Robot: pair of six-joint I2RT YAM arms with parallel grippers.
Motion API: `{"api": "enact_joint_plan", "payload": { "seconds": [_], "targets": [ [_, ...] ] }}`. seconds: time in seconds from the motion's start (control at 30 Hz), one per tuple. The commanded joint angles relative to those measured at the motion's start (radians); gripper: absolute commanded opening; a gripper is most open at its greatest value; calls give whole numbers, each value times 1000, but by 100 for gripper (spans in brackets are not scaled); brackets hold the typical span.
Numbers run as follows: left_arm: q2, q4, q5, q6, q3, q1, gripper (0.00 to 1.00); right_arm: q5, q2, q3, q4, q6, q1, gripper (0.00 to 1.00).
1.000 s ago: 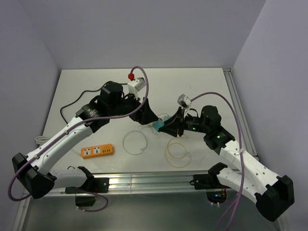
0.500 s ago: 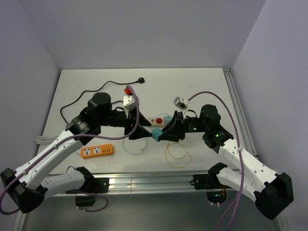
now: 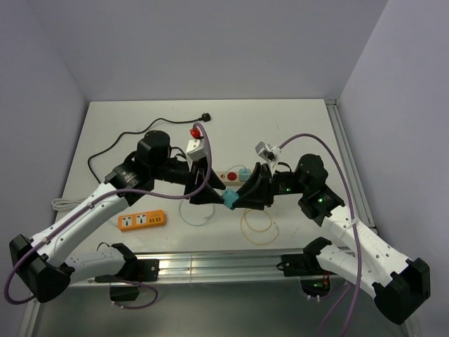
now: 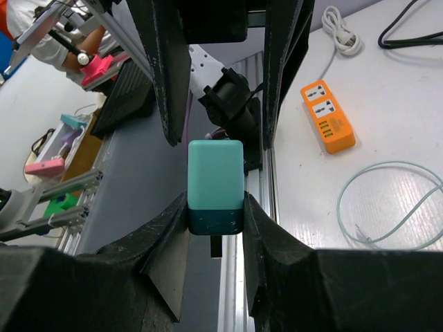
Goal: Insert the plug
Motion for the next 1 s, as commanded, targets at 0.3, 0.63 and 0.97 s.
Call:
{"api": "enact_joint_plan", "payload": {
  "seconds": [0.3, 0.63, 0.97],
  "targets": [
    [60, -49, 34, -6, 90, -8, 43, 38, 17, 78, 24, -30, 34, 0],
    [146, -190, 37, 38, 162, -17, 22, 130, -21, 80, -4, -76, 50, 0],
    [206, -245, -75, 30, 251, -19, 0, 368, -15, 126, -163, -113, 53, 43]
  ]
}}
